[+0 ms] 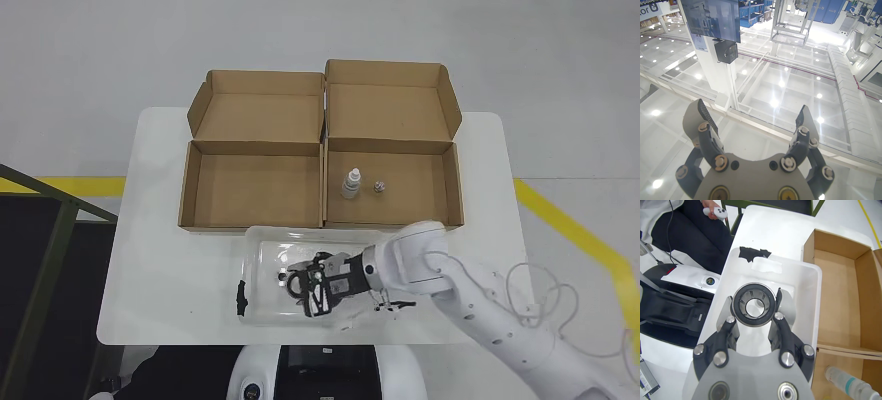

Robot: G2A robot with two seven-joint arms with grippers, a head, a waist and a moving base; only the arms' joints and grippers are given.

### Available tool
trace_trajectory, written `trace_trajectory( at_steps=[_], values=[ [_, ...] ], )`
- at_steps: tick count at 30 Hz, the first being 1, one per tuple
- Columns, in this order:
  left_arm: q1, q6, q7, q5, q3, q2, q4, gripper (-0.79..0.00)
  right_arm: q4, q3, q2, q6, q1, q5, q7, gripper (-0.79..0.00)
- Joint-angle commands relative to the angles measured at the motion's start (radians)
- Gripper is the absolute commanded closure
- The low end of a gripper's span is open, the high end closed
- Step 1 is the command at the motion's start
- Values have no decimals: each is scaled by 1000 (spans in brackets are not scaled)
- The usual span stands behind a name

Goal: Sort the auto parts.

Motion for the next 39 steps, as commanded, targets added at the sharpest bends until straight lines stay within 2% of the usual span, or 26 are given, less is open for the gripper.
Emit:
trace_trajectory(
  at_steps=[1,18,39],
  values=[
    [0,0,0,0,0,0,0,-785,-20,19,5,-5,-5,15,-1,0],
    [0,0,0,0,0,0,0,-785,-81,175,34,2,2,236,-93,0],
    [0,0,0,0,0,0,0,-785,-167,499,75,48,-24,431,-225,0]
  ],
)
